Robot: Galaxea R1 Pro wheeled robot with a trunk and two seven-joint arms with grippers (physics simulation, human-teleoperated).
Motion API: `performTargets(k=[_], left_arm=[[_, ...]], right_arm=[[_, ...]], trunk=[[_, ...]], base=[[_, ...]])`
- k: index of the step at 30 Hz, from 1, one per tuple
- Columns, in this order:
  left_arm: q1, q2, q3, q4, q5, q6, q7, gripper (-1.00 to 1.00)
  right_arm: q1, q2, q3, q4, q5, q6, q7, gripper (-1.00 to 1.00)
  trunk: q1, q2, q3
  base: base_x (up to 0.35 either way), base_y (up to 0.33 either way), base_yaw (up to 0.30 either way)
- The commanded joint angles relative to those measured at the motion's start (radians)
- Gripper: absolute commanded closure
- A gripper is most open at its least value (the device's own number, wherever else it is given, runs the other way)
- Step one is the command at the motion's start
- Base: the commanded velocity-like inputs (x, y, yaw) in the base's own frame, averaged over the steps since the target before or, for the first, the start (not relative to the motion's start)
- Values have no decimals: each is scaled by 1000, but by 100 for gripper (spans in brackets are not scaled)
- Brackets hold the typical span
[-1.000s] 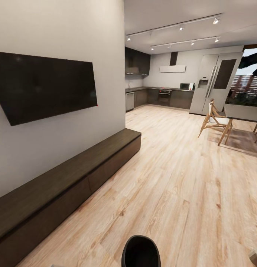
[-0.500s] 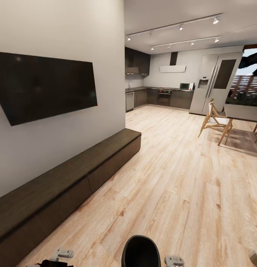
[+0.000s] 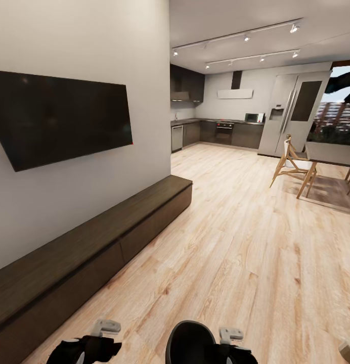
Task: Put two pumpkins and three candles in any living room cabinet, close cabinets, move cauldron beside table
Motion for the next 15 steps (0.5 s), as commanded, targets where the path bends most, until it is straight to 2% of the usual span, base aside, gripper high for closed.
performTargets(k=[1,3,7,8,9,11,12,15], left_arm=[[-15,-8,-3,-1,3,21,0,-100],[-63,-27,-6,1,2,61,1,-100],[-124,-54,-7,7,0,92,7,-100],[-148,-78,-7,22,0,101,16,-100],[-168,-106,-7,53,0,105,31,-100],[-189,-131,-7,94,2,104,49,-100],[-218,-148,-6,141,6,99,68,-100],[-275,-162,-5,224,11,79,89,-100]], right_arm=[[-12,0,2,8,-8,5,-9,-100],[-46,0,2,39,-9,4,-14,-100],[-92,0,2,85,-9,4,-18,-100],[-112,0,2,107,-9,4,-19,-100],[-130,-1,1,128,-9,3,-20,-100],[-142,-1,1,147,-9,3,-21,-100],[-150,-1,0,162,-8,-1,-21,-100],[-157,-1,-1,185,-8,-19,-22,-100]], trunk=[[0,-1,-1],[0,-1,-1],[0,-1,-1],[0,-1,-1],[0,-1,-1],[0,-1,-1],[0,-1,-1],[0,-1,-1]], base=[[0,0,0],[0,0,0],[0,0,0],[0,0,0],[0,0,0],[0,0,0],[0,0,0],[0,0,0]])
